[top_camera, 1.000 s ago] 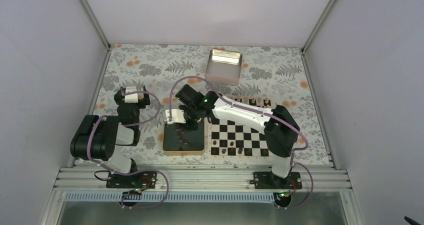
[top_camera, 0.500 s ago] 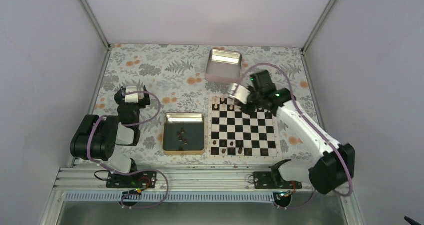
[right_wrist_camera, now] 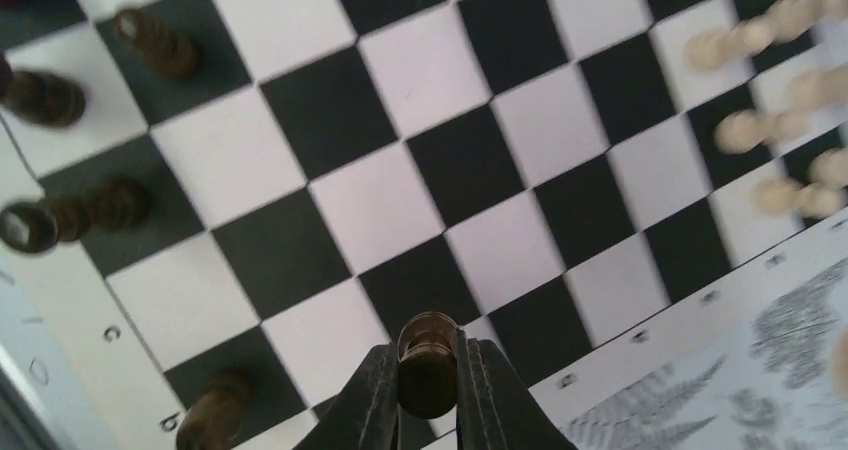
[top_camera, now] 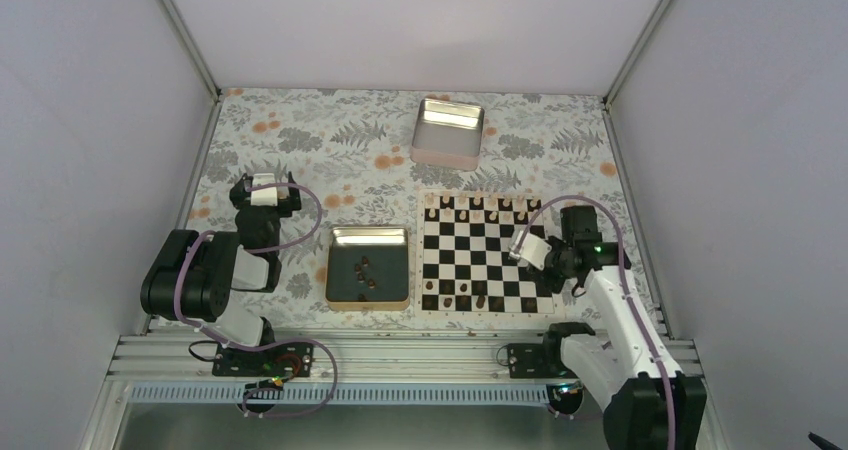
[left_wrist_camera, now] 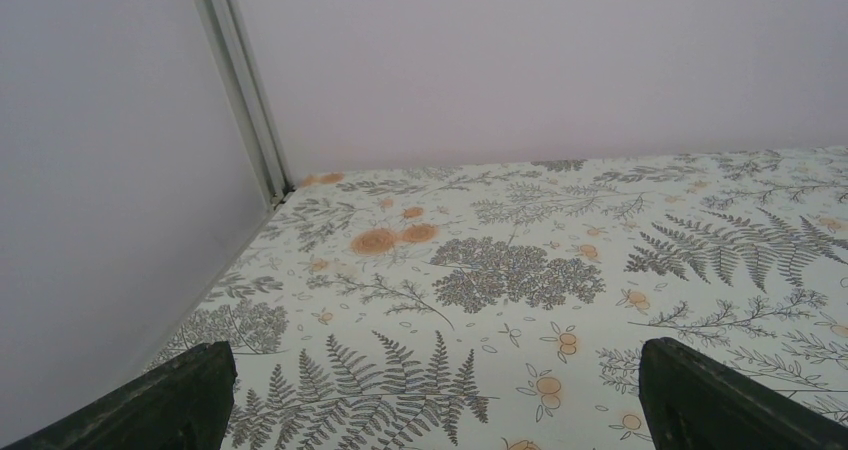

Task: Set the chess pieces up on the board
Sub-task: Place the chess piece on the chessboard.

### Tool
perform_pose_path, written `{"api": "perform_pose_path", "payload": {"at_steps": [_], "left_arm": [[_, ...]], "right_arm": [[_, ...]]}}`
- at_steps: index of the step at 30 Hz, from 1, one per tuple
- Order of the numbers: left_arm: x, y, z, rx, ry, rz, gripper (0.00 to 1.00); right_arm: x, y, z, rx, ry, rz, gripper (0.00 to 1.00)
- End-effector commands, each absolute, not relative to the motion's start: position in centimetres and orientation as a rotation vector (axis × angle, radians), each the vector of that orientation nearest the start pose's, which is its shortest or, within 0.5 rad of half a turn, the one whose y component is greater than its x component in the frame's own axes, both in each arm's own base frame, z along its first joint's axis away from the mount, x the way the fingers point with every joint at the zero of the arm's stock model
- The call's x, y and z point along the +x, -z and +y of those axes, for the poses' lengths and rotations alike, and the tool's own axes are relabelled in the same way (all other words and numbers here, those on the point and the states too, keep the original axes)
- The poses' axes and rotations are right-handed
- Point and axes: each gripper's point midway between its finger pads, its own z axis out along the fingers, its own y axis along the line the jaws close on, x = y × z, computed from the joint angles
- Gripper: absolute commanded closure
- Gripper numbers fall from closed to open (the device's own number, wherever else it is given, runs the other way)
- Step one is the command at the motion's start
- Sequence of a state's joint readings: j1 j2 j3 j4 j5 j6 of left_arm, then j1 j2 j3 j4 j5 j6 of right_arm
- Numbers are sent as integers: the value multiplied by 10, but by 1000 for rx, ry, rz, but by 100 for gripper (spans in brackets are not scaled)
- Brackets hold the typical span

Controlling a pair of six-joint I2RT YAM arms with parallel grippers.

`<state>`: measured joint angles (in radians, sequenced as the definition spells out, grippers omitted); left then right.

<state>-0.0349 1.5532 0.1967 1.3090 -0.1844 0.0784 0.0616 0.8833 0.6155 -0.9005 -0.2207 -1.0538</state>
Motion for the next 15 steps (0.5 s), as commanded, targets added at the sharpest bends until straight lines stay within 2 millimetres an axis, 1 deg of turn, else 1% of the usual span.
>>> {"api": "perform_pose_path", "payload": {"at_steps": [1,8,12,15], "left_arm": [[370,-147,18,-53,-183,1582,0],[370,-147,18,-53,-183,1583,0],[370,-147,18,-53,-184,1583,0],[370,-147,18,-52,-183,1582,0]], "right_arm": [[187,-78,34,-1546,35,2237,90],[177,-68,13,-1565,36,2311,90],[160,-65,10,-1599,-34,2339,89],[143,-55,11,-1654,-82,2349,89]]}}
